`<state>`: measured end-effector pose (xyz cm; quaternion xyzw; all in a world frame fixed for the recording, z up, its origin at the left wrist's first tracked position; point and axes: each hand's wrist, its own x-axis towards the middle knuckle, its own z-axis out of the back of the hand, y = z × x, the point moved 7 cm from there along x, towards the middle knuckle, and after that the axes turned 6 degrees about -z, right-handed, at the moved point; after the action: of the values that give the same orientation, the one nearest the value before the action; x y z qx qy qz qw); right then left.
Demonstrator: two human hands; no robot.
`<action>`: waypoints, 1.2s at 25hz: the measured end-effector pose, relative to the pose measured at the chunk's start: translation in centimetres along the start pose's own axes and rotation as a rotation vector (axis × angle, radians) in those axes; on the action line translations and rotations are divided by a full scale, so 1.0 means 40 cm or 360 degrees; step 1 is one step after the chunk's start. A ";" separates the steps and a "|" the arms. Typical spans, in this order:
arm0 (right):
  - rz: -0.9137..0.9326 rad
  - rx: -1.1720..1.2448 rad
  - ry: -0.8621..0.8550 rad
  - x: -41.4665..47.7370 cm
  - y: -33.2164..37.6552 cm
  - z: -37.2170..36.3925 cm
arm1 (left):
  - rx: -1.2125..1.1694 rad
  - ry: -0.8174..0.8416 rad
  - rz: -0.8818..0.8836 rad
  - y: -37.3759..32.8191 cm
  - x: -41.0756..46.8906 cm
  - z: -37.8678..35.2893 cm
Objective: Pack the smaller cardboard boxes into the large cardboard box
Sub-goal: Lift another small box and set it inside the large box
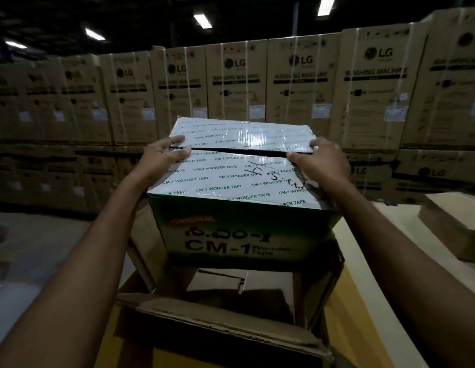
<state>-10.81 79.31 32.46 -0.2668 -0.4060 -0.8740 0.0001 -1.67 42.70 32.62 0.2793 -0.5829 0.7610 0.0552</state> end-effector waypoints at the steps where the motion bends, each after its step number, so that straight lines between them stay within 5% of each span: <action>1: -0.0034 -0.0045 0.0040 -0.001 -0.007 -0.017 | 0.0000 0.0026 0.0038 0.024 0.012 0.000; 13: -0.0336 -0.0312 0.0286 -0.023 -0.141 -0.148 | 0.0213 0.0395 0.0286 0.215 0.076 -0.062; 25: -0.0388 -0.0349 0.0539 -0.094 -0.149 -0.245 | 0.0706 0.0376 0.0378 0.360 0.059 -0.008; 30: -0.0325 -0.0116 0.0475 -0.119 -0.120 -0.200 | 0.0575 0.0103 0.0413 0.350 0.046 -0.006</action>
<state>-11.50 75.81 22.61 -0.0915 -0.3945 -0.9135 -0.0381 -9.05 38.09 21.48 0.1826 -0.4661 0.8624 -0.0754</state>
